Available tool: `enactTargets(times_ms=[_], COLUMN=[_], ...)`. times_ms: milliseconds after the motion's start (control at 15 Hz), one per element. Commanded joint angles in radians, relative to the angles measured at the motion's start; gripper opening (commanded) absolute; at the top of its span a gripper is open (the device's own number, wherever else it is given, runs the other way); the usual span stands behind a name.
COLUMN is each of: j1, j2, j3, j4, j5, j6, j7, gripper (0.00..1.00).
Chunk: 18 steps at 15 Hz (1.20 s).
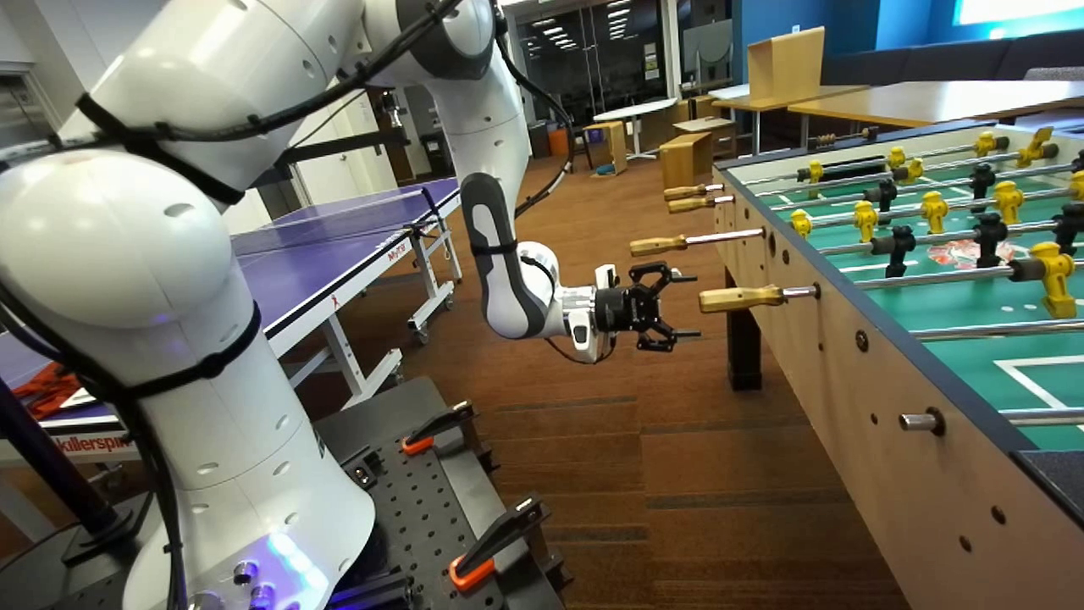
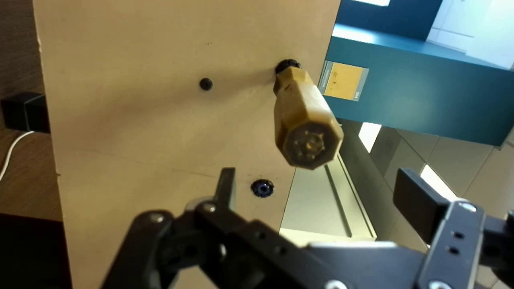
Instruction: Turn the rod that is third from the right on the foosball table to the right
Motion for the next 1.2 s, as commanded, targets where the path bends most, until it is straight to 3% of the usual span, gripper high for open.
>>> enactTargets(times_ms=[0,1133], j1=[-0.014,-0.030], j2=[0.014,0.086], j3=[-0.008,-0.027], j4=[0.033,0.138], j5=[-0.048,-0.127], j6=[0.001,0.043], j7=[-0.021,-0.038], gripper=[1.00,1.00])
